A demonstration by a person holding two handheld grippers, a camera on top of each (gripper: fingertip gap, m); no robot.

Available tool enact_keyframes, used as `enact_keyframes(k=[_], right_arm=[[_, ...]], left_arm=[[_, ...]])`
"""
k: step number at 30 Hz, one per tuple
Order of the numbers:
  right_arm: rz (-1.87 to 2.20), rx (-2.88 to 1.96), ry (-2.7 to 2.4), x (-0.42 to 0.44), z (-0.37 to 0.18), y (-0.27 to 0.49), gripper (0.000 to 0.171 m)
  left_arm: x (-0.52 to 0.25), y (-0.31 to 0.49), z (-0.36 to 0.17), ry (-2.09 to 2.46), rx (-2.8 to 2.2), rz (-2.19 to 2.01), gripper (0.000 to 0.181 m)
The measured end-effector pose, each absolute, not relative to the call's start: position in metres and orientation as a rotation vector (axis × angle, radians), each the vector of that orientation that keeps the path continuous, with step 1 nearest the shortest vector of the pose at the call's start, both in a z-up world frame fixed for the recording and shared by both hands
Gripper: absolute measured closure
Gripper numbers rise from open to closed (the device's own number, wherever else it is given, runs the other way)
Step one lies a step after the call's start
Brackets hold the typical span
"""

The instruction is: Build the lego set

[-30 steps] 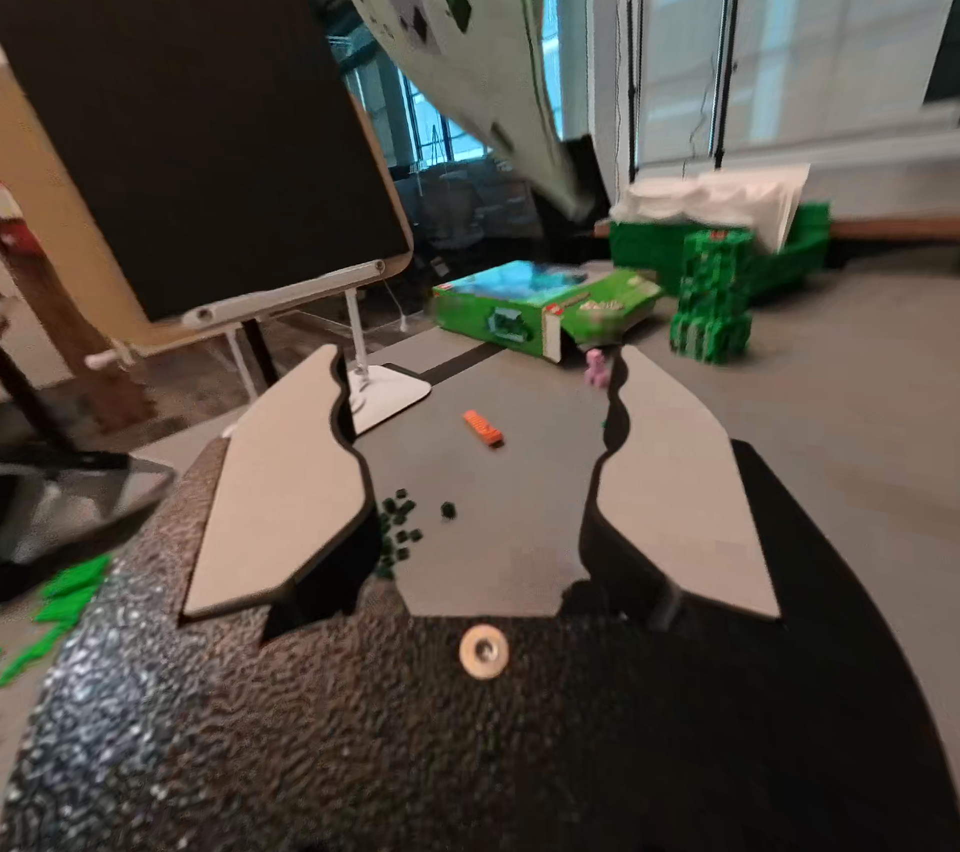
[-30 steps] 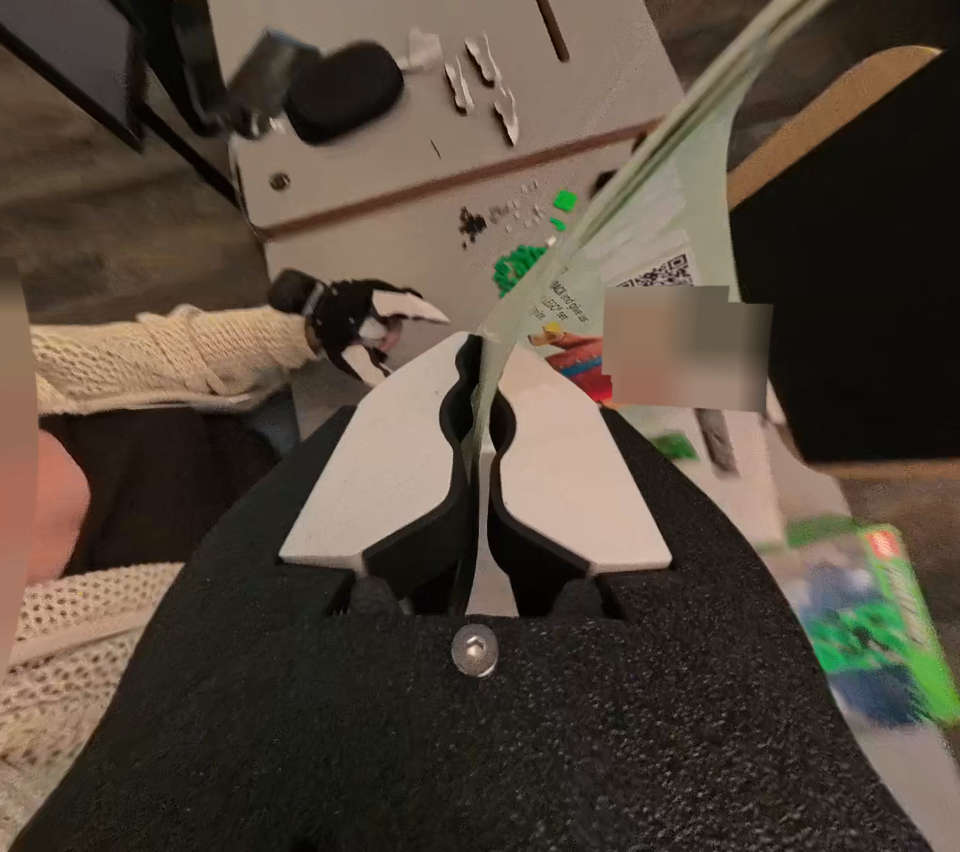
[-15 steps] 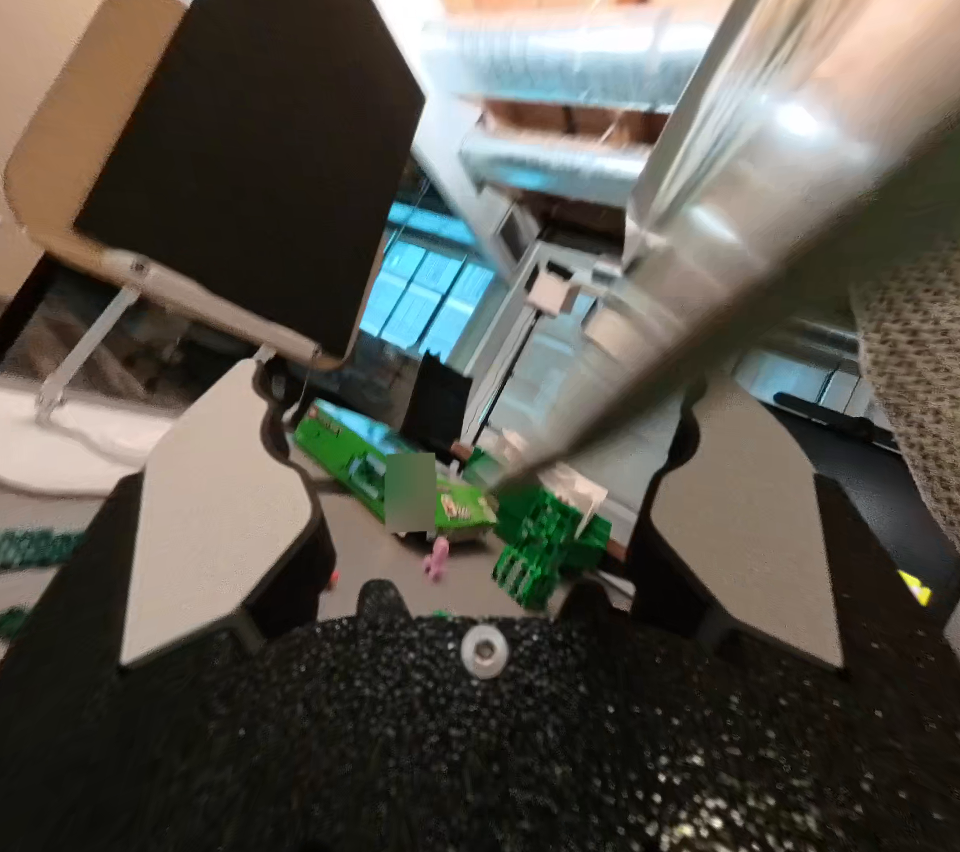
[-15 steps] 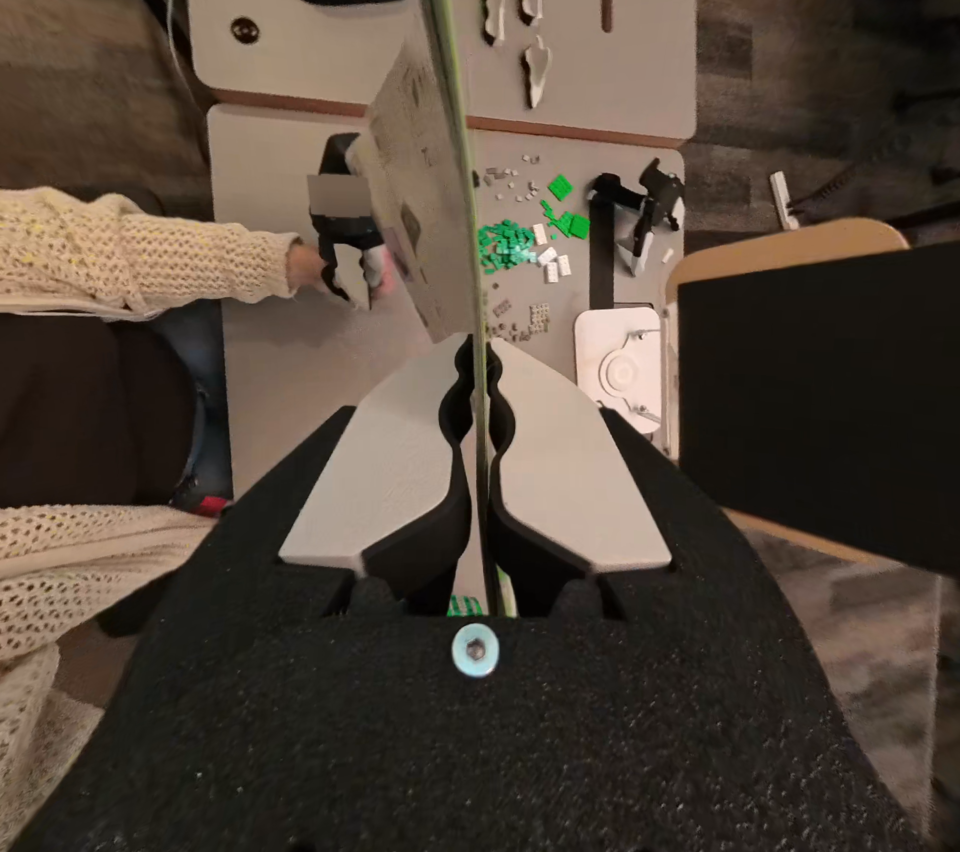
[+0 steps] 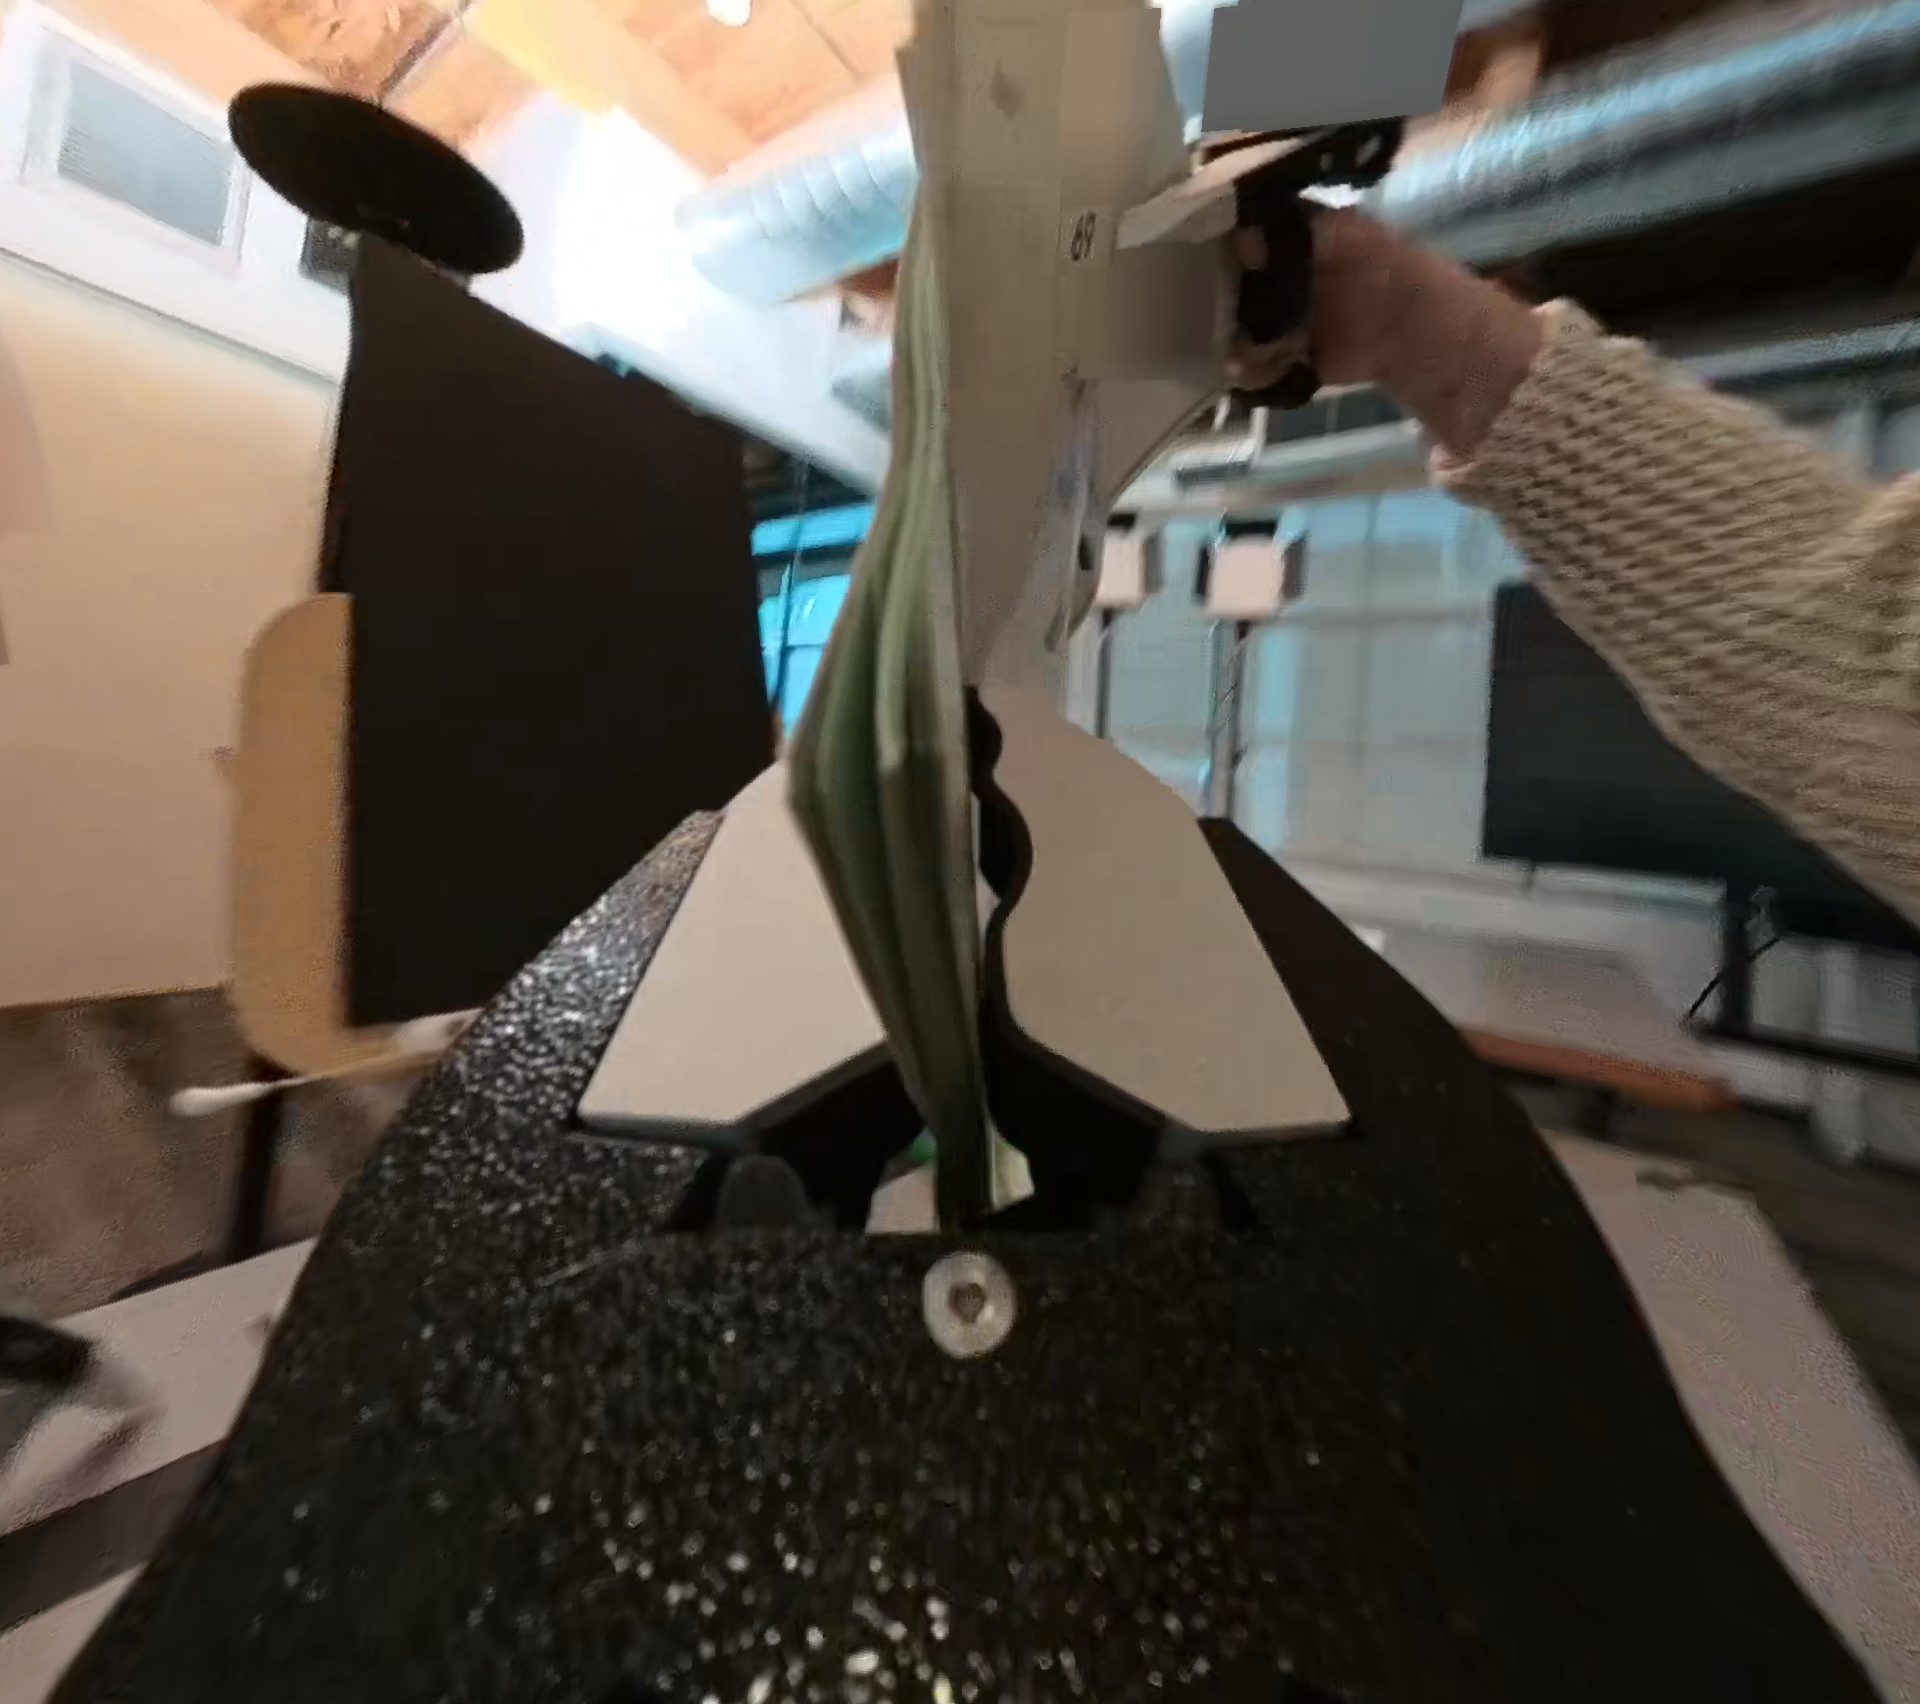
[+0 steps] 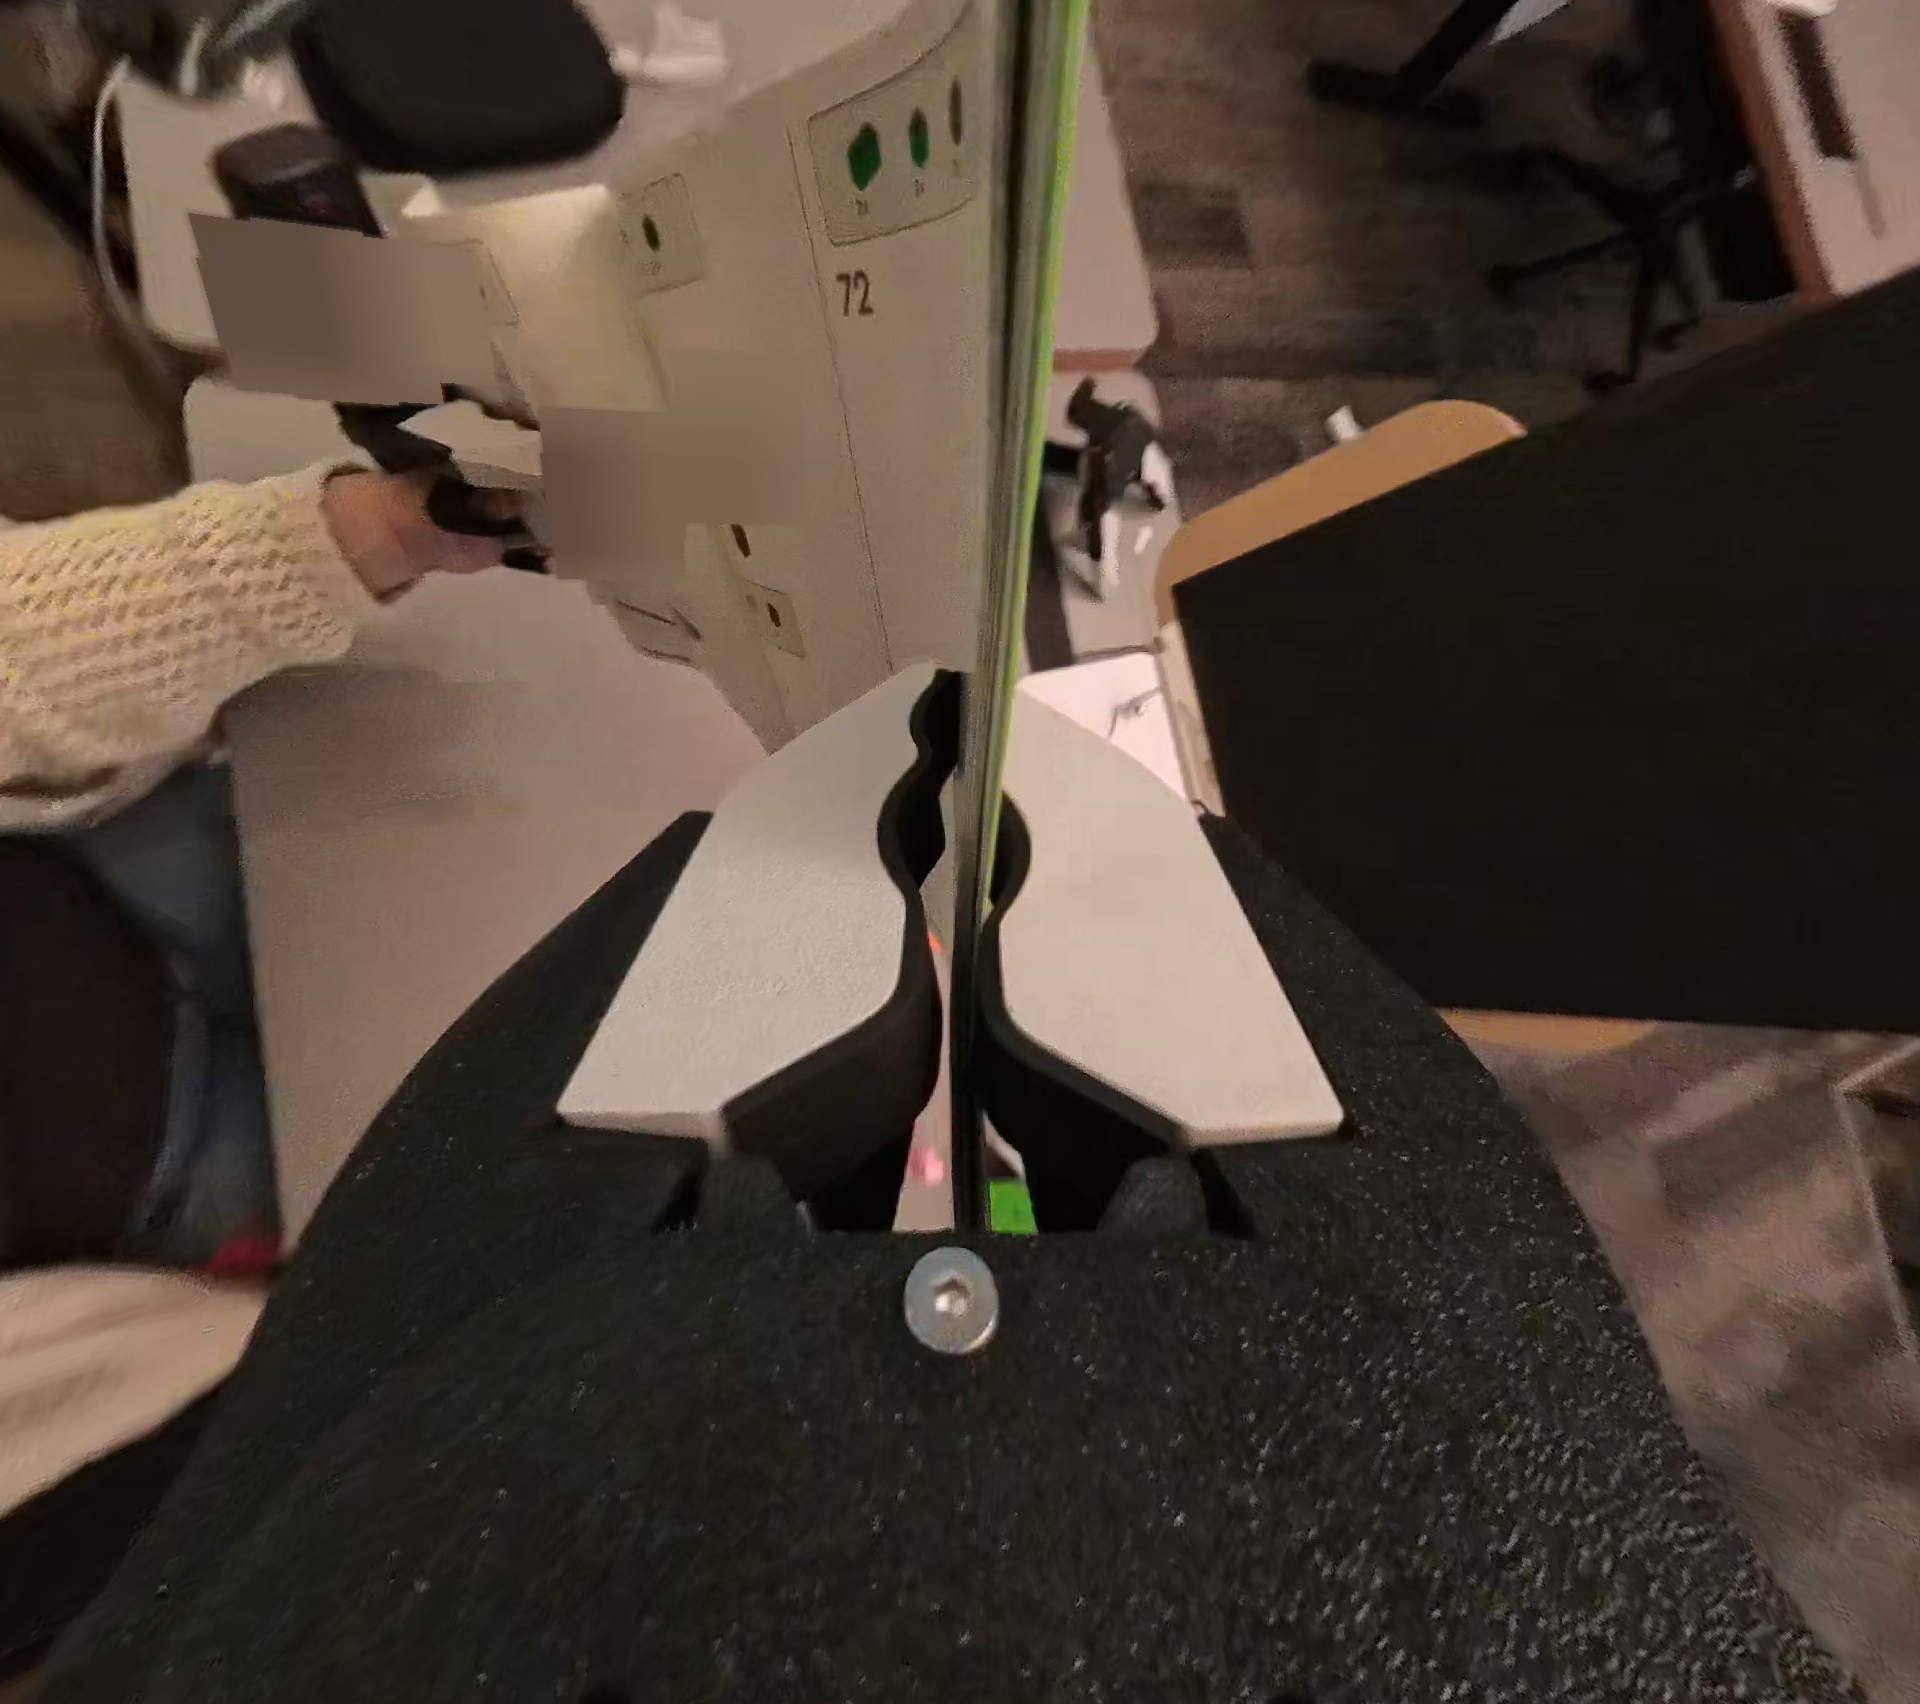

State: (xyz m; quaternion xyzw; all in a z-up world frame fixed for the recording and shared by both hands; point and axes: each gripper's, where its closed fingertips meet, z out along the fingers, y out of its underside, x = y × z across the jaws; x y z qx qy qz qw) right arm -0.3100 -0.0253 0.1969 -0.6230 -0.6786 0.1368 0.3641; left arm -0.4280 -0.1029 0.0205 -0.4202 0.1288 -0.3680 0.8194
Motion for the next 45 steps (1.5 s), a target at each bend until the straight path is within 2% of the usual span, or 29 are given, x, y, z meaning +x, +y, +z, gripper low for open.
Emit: enact_keyframes(k=[5,10,20,31,33,36,38,45], right_arm=[[0.558,-1.475,-1.422,-0.275,0.187,0.060,0.170],[0.760,-1.390,-1.126,-0.243,0.146,0.147,0.170],[0.884,-1.497,-0.906,-0.232,0.029,0.272,0.170],[0.932,-1.542,-0.870,-0.222,-0.013,0.303,0.169],[0.930,-1.549,-0.864,-0.220,-0.018,0.305,0.169],[0.934,-1.563,-0.835,-0.217,-0.026,0.309,0.169],[0.945,-1.567,-0.810,-0.214,-0.030,0.311,0.170],[0.906,-1.504,-0.752,-0.213,-0.030,0.315,0.170]], left_arm=[[-0.447,-0.020,0.072,0.386,-1.174,-0.585,0.180],[-0.456,0.079,0.092,0.432,-1.377,-0.422,0.179],[-0.450,0.223,0.026,0.578,-1.671,-0.326,0.178],[-0.449,0.256,-0.014,0.667,-1.817,-0.413,0.176],[-0.450,0.257,-0.022,0.661,-1.812,-0.431,0.172],[-0.458,0.262,-0.026,0.602,-1.780,-0.446,0.153],[-0.463,0.267,-0.025,0.548,-1.754,-0.453,0.149],[-0.462,0.271,-0.002,0.569,-1.571,-0.360,0.179]])
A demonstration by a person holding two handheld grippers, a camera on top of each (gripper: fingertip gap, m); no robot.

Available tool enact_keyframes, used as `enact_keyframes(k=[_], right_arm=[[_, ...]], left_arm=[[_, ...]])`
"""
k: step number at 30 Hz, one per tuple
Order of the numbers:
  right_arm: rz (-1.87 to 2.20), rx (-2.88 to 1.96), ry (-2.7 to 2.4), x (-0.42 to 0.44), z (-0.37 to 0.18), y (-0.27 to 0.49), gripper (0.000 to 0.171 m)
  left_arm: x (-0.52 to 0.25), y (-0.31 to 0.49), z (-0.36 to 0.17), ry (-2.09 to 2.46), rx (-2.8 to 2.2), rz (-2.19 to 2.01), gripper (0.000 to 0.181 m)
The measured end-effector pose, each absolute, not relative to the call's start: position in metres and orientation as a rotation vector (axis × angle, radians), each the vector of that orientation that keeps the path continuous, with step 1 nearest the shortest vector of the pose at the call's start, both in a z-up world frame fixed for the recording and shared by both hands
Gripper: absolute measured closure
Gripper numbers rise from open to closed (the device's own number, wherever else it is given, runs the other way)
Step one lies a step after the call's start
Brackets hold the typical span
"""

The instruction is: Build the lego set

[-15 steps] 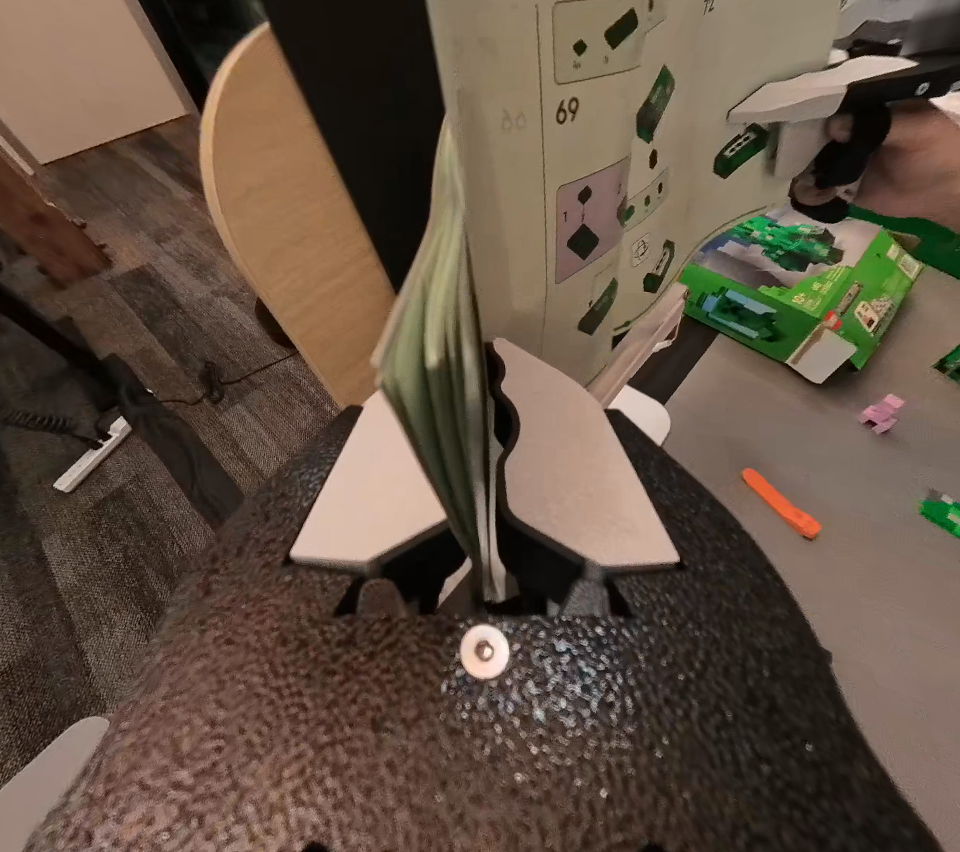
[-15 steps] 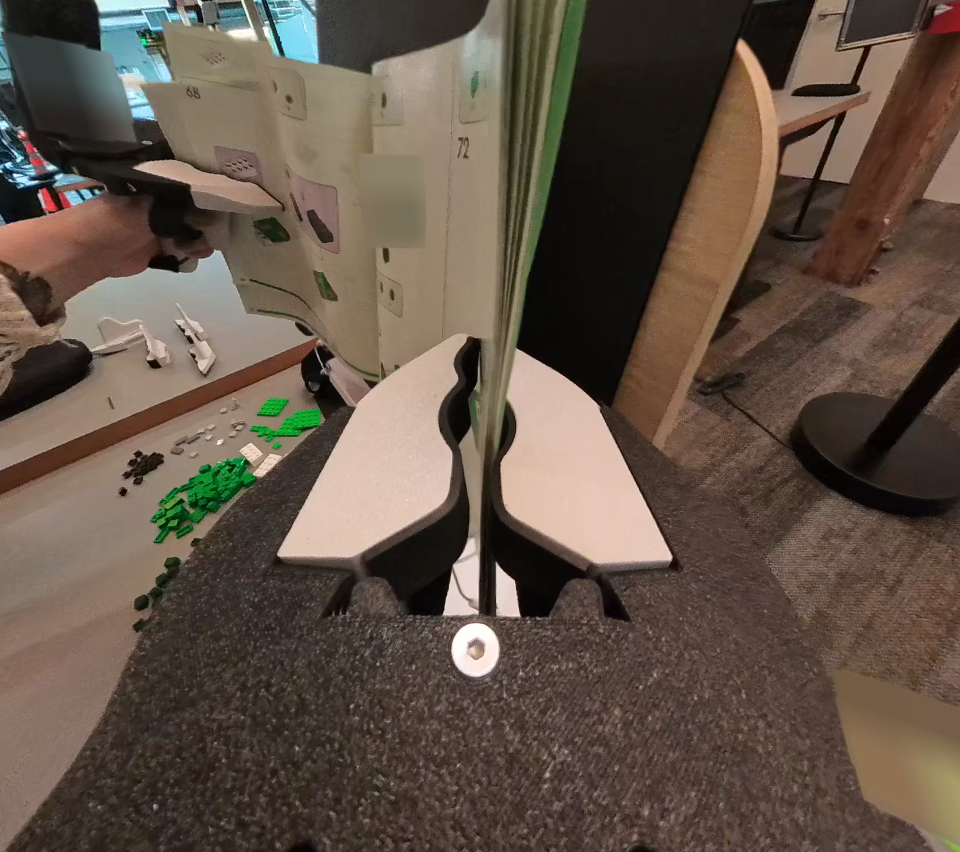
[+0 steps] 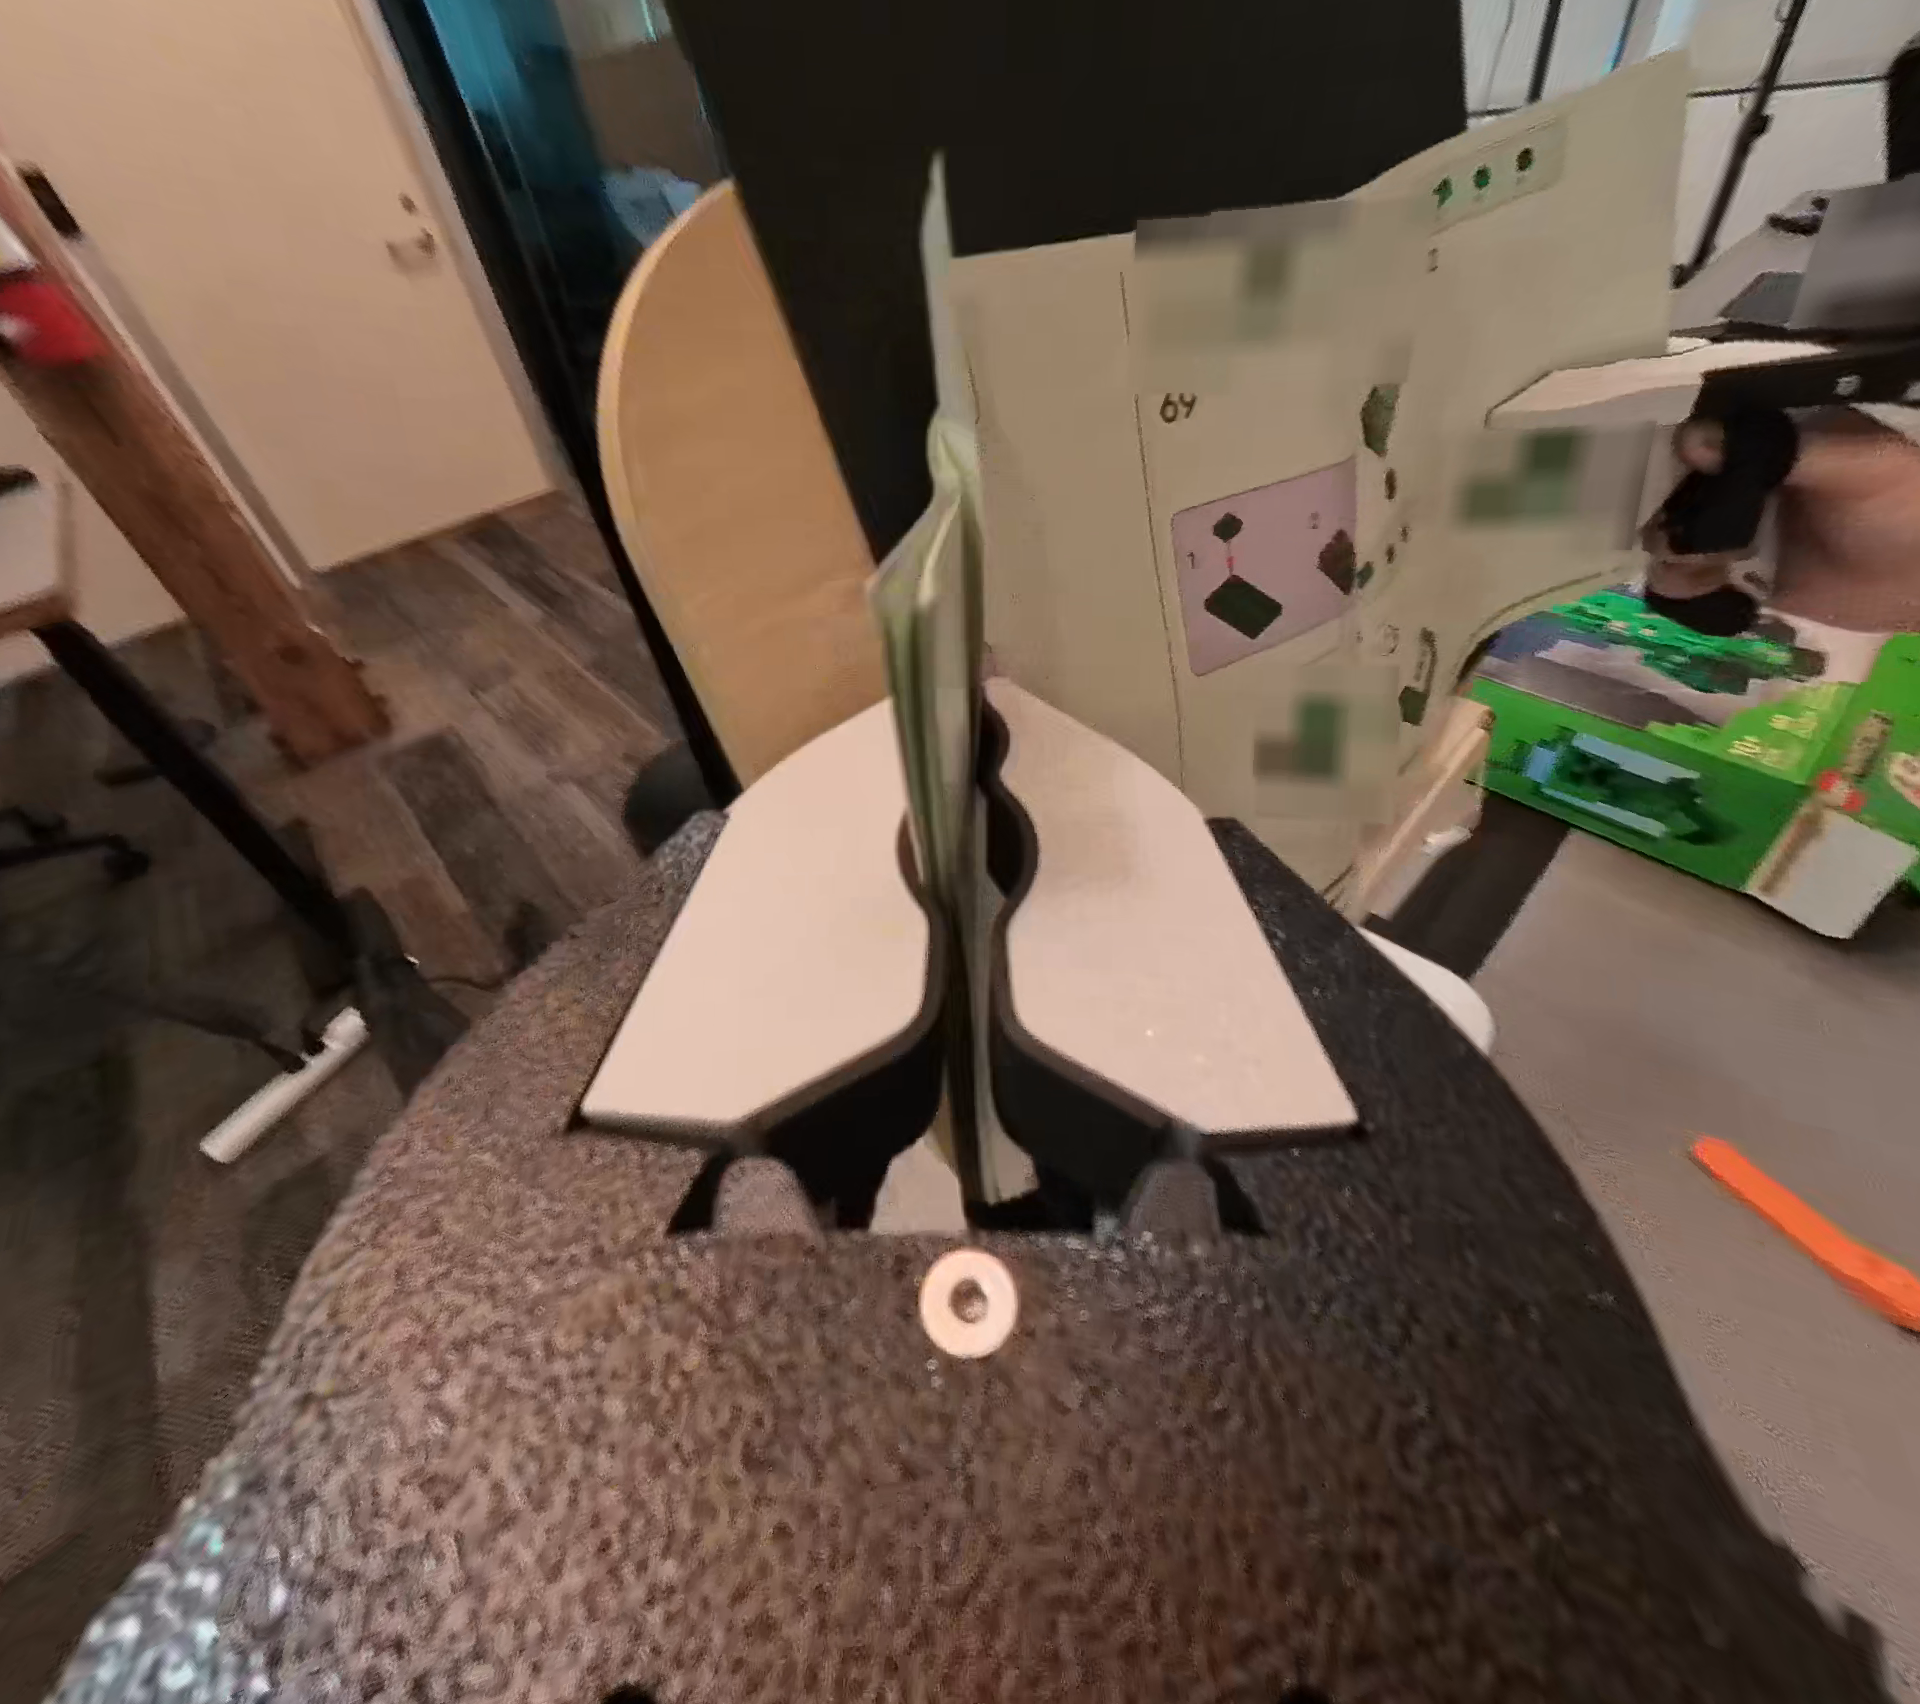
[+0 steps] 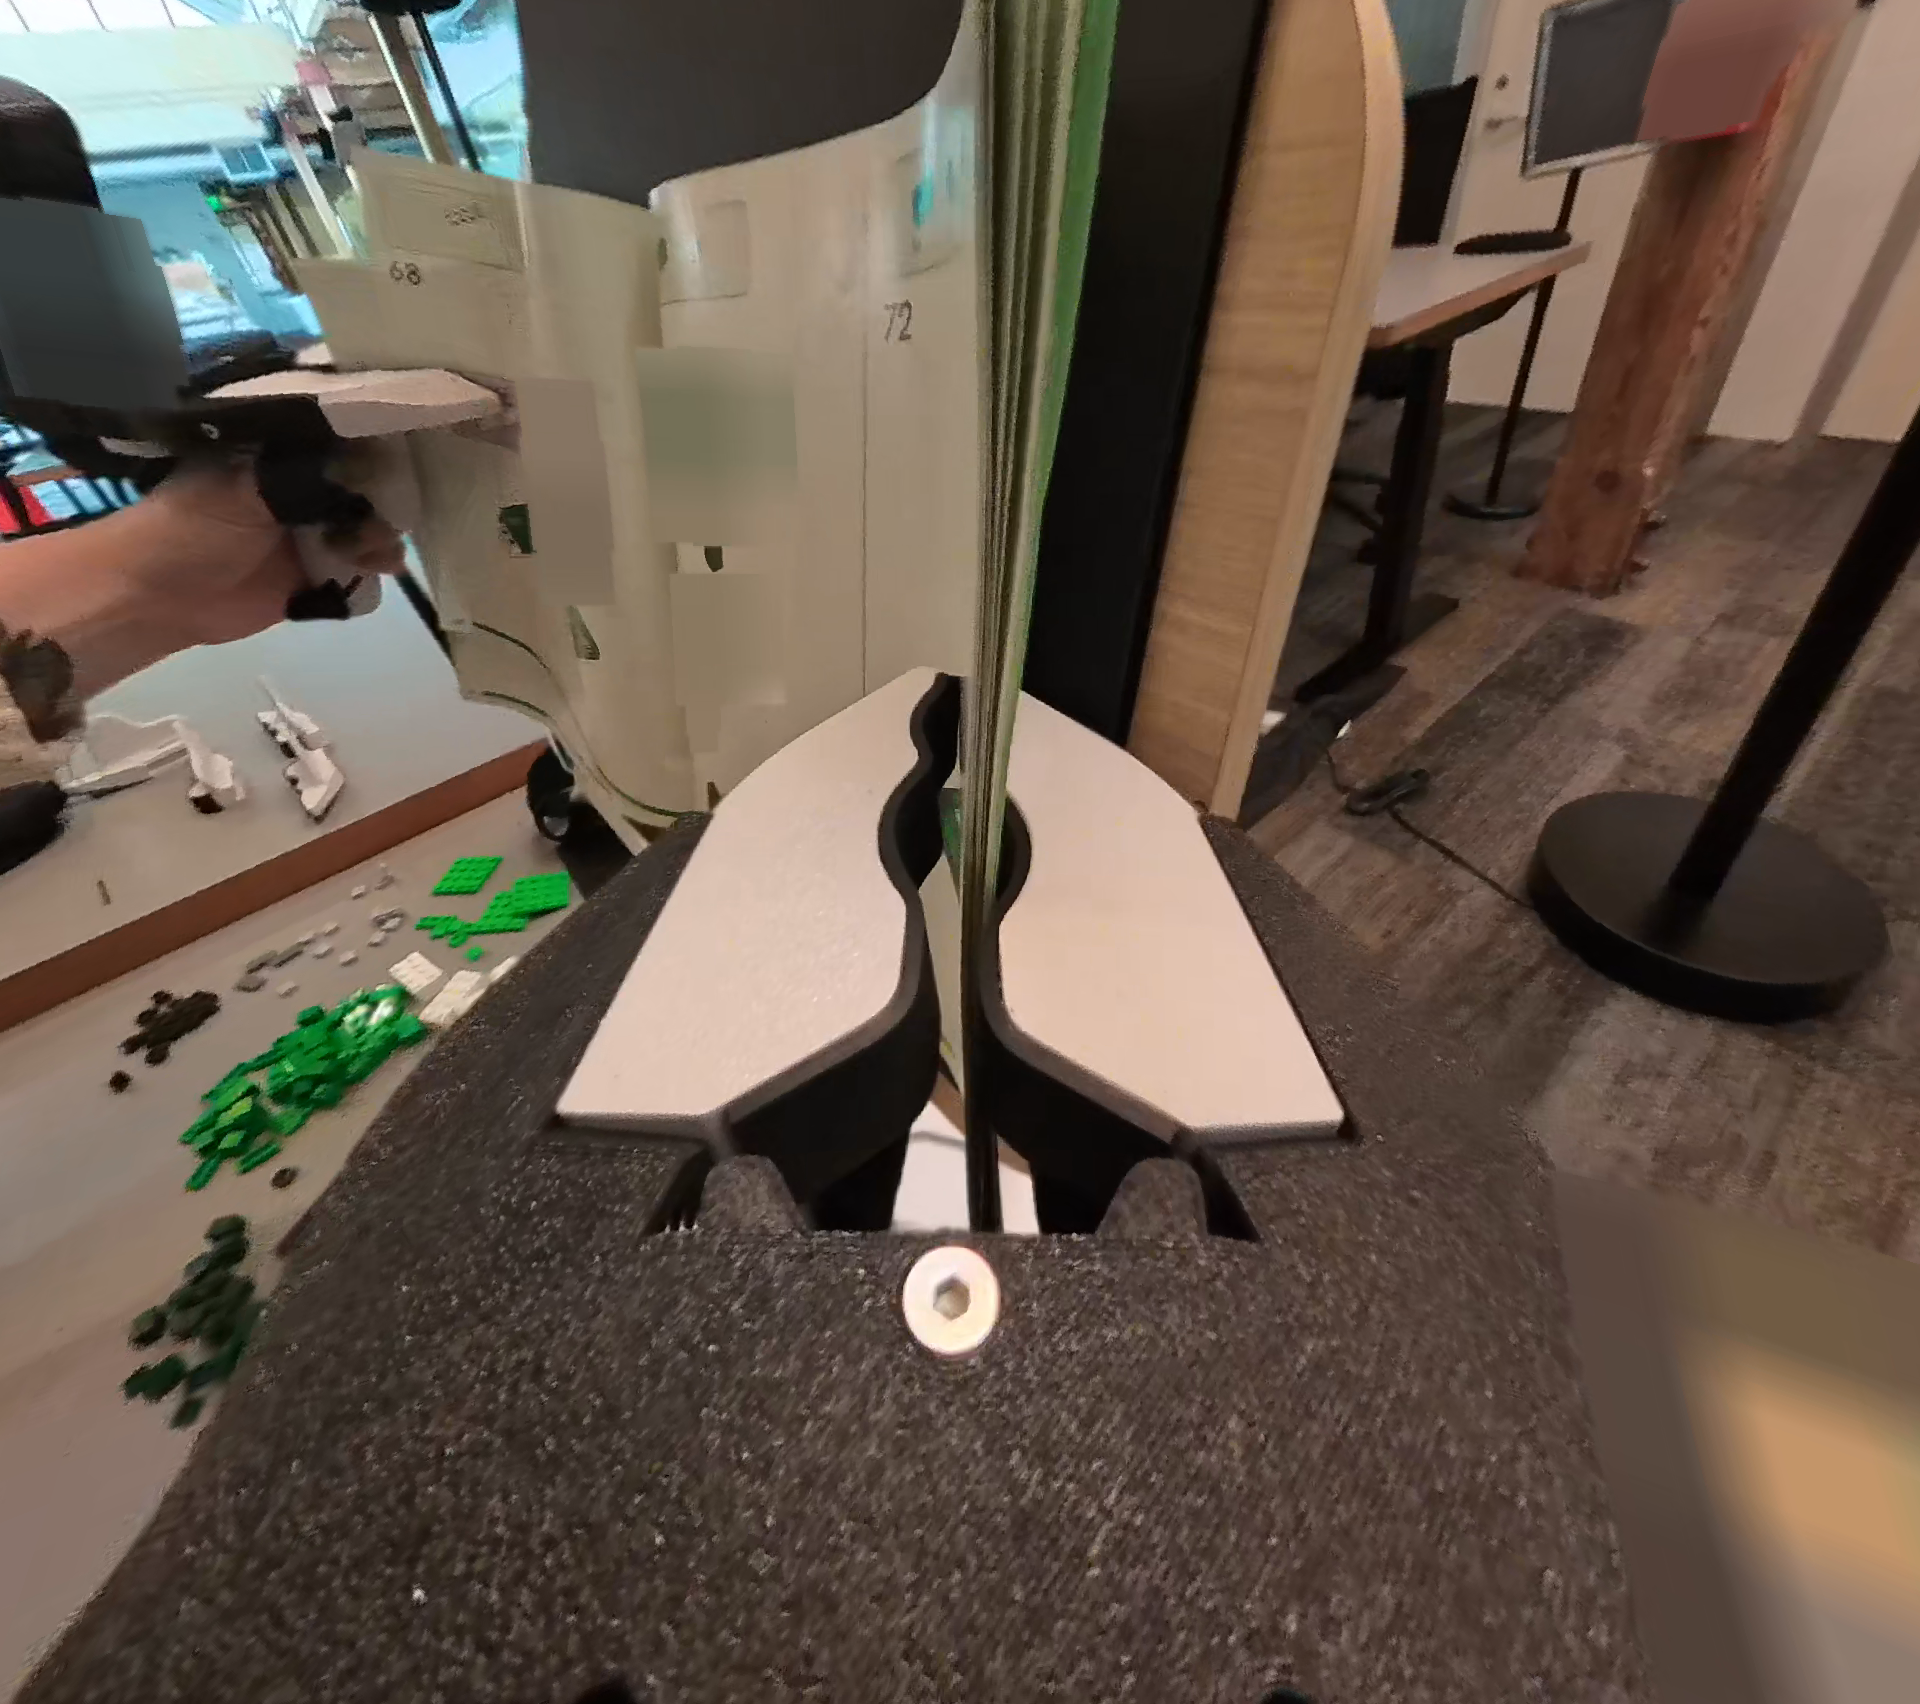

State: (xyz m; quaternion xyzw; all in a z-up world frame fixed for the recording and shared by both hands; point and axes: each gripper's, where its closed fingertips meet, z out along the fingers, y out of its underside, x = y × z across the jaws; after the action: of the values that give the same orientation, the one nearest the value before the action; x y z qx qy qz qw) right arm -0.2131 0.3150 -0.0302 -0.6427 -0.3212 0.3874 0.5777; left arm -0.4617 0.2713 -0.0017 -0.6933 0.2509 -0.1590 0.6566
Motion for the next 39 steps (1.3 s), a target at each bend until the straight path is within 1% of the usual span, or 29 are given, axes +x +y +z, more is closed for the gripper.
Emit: enact_keyframes(k=[4,6,9,11,14,17,20,22,23,26,27,28,31,34,36,39], right_arm=[[0.885,-1.401,-0.727,-0.215,-0.016,0.310,0.170],[0.855,-1.424,-0.708,-0.215,-0.020,0.314,0.169],[0.854,-1.484,-0.671,-0.214,-0.032,0.320,0.162],[0.873,-1.481,-0.643,-0.211,-0.031,0.319,0.156],[0.798,-1.469,-0.624,-0.203,-0.024,0.318,0.140],[0.578,-1.449,-0.562,-0.184,-0.013,0.322,0.117],[0.348,-1.423,-0.523,-0.165,-0.004,0.320,0.110],[0.152,-1.342,-0.430,-0.144,0.012,0.311,0.112],[0.102,-1.280,-0.412,-0.140,0.022,0.300,0.118],[0.185,-1.133,-0.537,-0.179,0.034,0.254,0.136],[0.265,-1.106,-0.649,-0.206,0.028,0.235,0.150],[0.336,-1.093,-0.781,-0.235,0.015,0.217,0.161],[0.339,-1.199,-1.070,-0.297,-0.044,0.198,0.163],[0.309,-1.382,-1.191,-0.322,-0.095,0.210,0.161],[0.210,-1.430,-1.130,-0.316,-0.102,0.234,0.161],[0.159,-1.419,-1.054,-0.304,-0.091,0.253,0.161]], left_arm=[[-0.463,0.276,0.021,0.560,-1.437,-0.201,0.180],[-0.463,0.281,0.018,0.559,-1.455,-0.168,0.180],[-0.466,0.287,0.002,0.541,-1.521,-0.184,0.172],[-0.469,0.285,0.001,0.508,-1.507,-0.213,0.169],[-0.472,0.284,0.002,0.481,-1.502,-0.217,0.167],[-0.473,0.284,0.002,0.470,-1.498,-0.178,0.166],[-0.473,0.284,0.002,0.444,-1.505,-0.160,0.164],[-0.473,0.284,0.001,0.430,-1.508,-0.166,0.169],[-0.472,0.284,0.001,0.425,-1.508,-0.164,0.169],[-0.472,0.283,0.001,0.414,-1.497,-0.144,0.169],[-0.472,0.283,0.001,0.408,-1.494,-0.143,0.168],[-0.472,0.283,0.001,0.400,-1.492,-0.144,0.165],[-0.474,0.281,0.000,0.384,-1.494,-0.157,0.162],[-0.478,0.279,0.001,0.360,-1.494,-0.166,0.153],[-0.484,0.278,-0.001,0.325,-1.505,-0.168,0.144],[-0.491,0.273,-0.008,0.278,-1.525,-0.227,0.128]])
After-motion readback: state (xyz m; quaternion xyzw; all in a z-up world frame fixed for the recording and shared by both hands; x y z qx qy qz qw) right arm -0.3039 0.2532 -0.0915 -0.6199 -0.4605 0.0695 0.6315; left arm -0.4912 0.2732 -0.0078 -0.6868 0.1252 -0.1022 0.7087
